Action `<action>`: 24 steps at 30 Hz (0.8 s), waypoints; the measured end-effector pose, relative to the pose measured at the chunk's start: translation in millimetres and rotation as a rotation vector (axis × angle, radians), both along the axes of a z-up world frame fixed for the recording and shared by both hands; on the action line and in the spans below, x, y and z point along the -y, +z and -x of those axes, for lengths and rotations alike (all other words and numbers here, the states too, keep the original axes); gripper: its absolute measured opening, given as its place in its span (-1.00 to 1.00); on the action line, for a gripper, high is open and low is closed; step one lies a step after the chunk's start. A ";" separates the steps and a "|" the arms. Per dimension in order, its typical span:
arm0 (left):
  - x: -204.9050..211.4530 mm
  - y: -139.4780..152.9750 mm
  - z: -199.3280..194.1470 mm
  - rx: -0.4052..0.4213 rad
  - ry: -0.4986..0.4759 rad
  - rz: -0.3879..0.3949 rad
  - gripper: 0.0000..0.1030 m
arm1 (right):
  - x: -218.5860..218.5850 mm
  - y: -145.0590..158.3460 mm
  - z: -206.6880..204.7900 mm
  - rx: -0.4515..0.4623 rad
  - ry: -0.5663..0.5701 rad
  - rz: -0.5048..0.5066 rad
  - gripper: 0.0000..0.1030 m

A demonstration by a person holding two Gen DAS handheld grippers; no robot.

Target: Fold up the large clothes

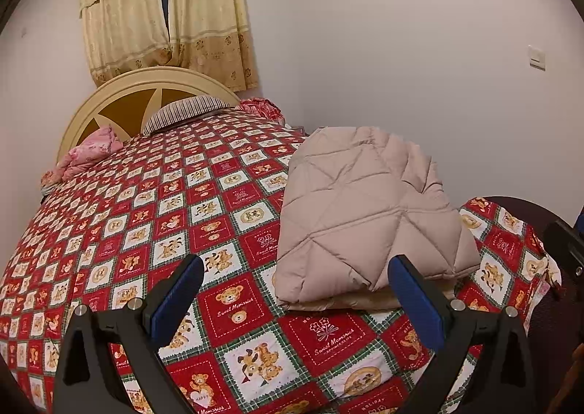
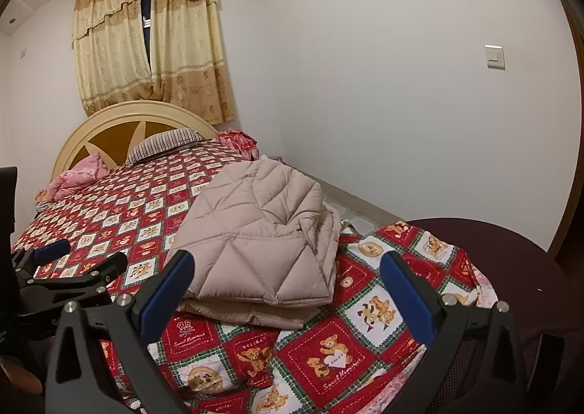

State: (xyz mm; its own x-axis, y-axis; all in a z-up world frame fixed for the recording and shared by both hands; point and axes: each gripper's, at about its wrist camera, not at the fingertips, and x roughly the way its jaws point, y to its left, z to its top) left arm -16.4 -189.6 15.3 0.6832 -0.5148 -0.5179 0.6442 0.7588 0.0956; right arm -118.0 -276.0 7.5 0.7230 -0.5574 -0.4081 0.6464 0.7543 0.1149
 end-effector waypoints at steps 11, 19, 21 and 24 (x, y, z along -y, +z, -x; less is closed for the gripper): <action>1.6 -3.5 -4.3 0.021 0.026 -0.014 0.97 | 2.4 -1.1 -0.2 -0.002 0.000 -0.005 1.00; 3.6 -2.0 -5.2 0.009 0.011 -0.011 0.97 | -2.5 -3.5 2.0 -0.008 -0.013 -0.008 1.00; 3.6 -1.7 -6.3 0.005 0.018 -0.009 0.97 | -3.0 -3.5 1.4 -0.010 -0.013 -0.007 1.00; 2.8 -2.0 -8.8 -0.005 0.036 -0.006 0.97 | -4.9 -3.8 1.5 -0.011 -0.015 -0.007 1.00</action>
State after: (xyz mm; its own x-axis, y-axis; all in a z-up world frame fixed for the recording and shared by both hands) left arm -7.6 -192.3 13.3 0.6985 -0.4871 -0.5242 0.6172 0.7809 0.0968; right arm -119.5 -271.1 3.7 0.7098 -0.5656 -0.4199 0.6591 0.7436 0.1124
